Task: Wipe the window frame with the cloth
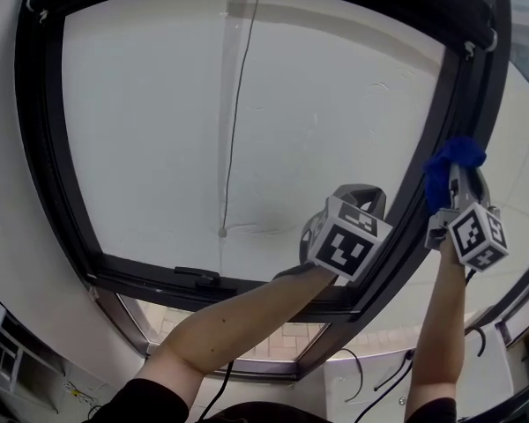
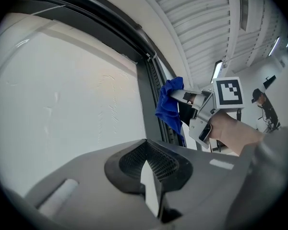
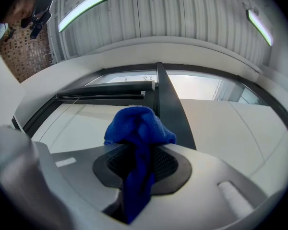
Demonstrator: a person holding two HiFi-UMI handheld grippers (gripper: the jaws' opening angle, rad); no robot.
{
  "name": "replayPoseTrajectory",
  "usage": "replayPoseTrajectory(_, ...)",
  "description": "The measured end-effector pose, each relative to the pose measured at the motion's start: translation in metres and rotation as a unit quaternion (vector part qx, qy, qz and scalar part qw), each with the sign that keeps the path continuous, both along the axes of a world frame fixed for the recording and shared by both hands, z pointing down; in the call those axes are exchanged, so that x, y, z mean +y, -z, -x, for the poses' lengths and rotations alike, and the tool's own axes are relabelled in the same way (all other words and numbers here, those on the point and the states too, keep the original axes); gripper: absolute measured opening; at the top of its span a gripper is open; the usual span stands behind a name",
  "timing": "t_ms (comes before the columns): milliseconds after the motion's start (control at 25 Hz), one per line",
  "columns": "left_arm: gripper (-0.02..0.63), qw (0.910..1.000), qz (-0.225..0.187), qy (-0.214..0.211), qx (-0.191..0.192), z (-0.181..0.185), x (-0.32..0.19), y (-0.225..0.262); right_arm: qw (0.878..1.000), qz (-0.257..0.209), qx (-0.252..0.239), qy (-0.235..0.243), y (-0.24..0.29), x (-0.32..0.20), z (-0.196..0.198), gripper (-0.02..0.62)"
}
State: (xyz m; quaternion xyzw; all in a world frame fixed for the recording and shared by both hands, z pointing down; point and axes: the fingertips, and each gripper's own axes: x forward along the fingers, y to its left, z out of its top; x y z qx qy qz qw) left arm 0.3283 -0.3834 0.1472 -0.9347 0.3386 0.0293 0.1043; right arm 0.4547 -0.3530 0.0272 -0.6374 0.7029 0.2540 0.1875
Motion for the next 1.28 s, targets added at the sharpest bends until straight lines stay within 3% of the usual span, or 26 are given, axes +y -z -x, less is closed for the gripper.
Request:
replayPoseTrajectory(200,-0.006,0.9994,0.032,-0.008,0.001,0.005,0.007,-0.033,1.0,0.013,-0.019,0.005,-0.042,-0.003,-0.005,0.087)
replayPoseTrajectory(680,-0.006,0.9985,0.048,0.002,-0.027,0.011,0.024,-0.105,0.997,0.066,-0.043,-0.004,-0.142,-0.003,-0.003,0.088)
replayPoseTrajectory(920,-0.006,0.9973,0.064,0.009,-0.033,0.015,0.023,-0.136,0.994,0.085,-0.069,0.016,-0.195,-0.008,-0.01,0.087)
replayPoseTrajectory(1280,-0.006,0.9946,0.09,0.017,-0.049,0.014,0.02,-0.175,0.992,0.111,-0.053,0.009,-0.256,-0.008,-0.006,0.087)
